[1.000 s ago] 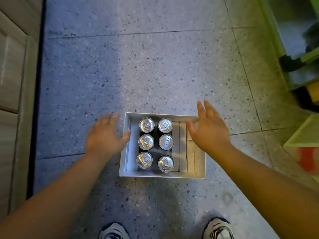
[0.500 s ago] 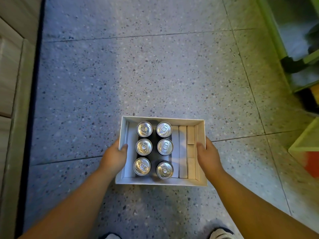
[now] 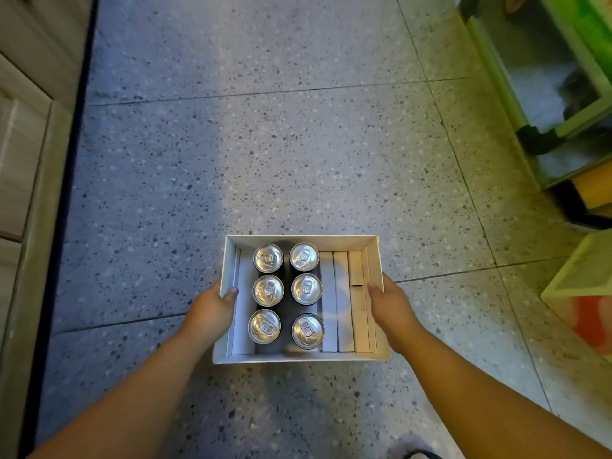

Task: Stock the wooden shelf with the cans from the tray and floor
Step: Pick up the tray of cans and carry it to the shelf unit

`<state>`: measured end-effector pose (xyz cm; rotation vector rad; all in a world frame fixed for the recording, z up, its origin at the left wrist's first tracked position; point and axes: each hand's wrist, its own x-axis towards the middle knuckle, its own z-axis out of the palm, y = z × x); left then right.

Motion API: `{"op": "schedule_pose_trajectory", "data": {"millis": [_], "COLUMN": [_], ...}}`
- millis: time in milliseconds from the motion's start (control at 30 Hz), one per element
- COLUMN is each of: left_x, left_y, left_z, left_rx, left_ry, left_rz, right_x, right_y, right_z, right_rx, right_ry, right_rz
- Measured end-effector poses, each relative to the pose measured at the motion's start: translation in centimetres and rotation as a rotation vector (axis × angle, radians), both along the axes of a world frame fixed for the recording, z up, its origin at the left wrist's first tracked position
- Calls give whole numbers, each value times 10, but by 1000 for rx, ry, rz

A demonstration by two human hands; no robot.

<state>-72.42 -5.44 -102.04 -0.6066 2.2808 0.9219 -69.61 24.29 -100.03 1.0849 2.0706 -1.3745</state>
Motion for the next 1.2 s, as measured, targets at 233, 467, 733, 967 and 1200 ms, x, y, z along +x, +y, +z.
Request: {"op": "schedule_pose_trajectory", "data": {"millis": [233,467,733,967,1200], "left_x": [-8,-11,-17,-44,-84], "left_y": [5,2,-3,-13,-29], "left_z": [24,143,428,676,819], "left_rx": [6,-18,-62,-85,-98], "left_ry": [24,50,92,130,244], "left_rz": [-29,15,16,-34,-78], "right_x": [-10,-26,-32,-50,-81], "right_y": [8,7,2,-10,-32], "right_z": [25,154,440,688,834], "right_rx": [-11,-13,-2,42,52], "right_ry": [-8,22,24,43,144], "right_rz": [2,40,66,67,63]}}
